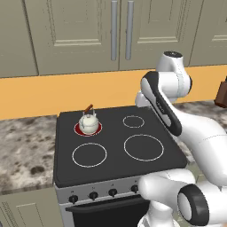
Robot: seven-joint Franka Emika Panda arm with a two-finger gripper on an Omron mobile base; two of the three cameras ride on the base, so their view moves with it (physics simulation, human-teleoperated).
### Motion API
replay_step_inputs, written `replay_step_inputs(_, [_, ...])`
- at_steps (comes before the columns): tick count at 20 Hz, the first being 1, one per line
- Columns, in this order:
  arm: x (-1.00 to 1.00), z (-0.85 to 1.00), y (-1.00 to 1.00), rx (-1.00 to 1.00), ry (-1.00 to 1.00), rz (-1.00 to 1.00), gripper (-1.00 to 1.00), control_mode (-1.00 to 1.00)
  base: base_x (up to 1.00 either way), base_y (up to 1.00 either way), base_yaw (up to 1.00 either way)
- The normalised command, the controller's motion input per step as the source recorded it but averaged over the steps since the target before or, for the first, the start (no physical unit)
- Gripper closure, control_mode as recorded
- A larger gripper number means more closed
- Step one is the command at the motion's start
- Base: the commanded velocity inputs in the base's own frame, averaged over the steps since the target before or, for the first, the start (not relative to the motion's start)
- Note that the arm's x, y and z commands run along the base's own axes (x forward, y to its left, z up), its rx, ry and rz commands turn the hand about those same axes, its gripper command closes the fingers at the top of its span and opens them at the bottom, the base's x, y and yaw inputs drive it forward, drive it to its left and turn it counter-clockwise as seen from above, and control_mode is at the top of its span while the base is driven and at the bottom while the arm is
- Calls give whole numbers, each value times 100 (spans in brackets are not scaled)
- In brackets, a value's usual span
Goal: Lower the heat of the kettle.
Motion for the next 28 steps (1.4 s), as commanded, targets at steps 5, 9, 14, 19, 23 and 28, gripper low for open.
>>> replay_step_inputs(5, [-49, 0, 9, 0, -1, 7, -100, -100, 0, 0, 0])
replay_step_inputs(9, [-69, -14, 60, -5, 0, 11, -100, -100, 0, 0, 0])
replay_step_inputs(14, [-59, -21, 71, -18, 4, 20, -100, -100, 0, 0, 0])
replay_step_inputs(19, [-37, -32, 82, -24, 8, 24, -100, -100, 0, 0, 0])
replay_step_inputs(23, [-31, -50, 53, -21, 7, 37, -100, -100, 0, 0, 0])
replay_step_inputs(28, [-23, -60, 30, -12, 7, 46, -100, -100, 0, 0, 0])
